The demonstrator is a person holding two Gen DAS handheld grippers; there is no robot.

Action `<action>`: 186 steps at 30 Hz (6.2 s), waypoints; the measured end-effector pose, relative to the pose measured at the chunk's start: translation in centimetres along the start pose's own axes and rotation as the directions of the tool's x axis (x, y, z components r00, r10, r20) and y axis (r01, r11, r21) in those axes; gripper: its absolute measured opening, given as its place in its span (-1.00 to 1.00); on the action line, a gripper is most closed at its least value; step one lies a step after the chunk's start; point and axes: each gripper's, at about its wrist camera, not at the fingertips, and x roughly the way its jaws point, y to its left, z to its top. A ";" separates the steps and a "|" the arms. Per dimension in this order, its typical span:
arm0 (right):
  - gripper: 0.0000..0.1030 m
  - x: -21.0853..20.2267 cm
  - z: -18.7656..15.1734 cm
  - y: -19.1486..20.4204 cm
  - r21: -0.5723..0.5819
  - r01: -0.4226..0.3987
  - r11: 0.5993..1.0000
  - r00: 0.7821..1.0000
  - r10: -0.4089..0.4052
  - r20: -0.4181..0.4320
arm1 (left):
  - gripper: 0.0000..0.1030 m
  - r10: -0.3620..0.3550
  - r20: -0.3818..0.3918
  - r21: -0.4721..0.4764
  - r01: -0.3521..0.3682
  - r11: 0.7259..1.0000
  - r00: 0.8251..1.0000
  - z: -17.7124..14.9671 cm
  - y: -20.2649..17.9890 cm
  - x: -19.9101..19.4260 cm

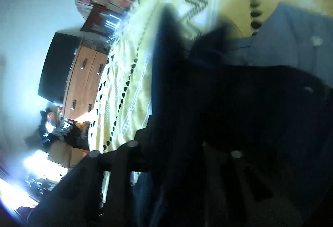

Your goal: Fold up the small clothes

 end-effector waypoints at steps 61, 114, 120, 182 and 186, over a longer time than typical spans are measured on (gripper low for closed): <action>-0.91 -27.0 -25.6 -16.7 0.382 0.041 0.923 0.966 -0.134 0.221 | -0.15 0.165 -0.195 0.468 -0.056 0.882 0.967 -4.6 -11.6 1.4; -1.00 -25.2 -25.7 -6.3 0.036 0.523 0.851 0.802 -0.507 0.315 | 0.03 -0.153 -0.303 0.230 0.228 0.946 0.941 -3.5 -10.4 4.3; -1.00 -24.4 -28.8 -9.3 0.138 0.546 0.826 0.783 -0.562 0.267 | 0.08 -0.081 -0.354 0.279 0.188 0.942 0.932 -5.7 -10.4 5.8; 1.00 -29.8 -33.1 11.4 0.245 0.802 0.544 0.376 -0.780 0.501 | 1.00 0.274 -0.045 0.166 -0.263 0.951 0.961 -1.1 -14.3 -11.0; 1.00 -31.4 -32.6 14.2 0.253 0.804 0.538 0.335 -0.762 0.555 | 1.00 0.234 0.098 0.181 -0.248 0.952 0.967 3.0 -17.5 -15.5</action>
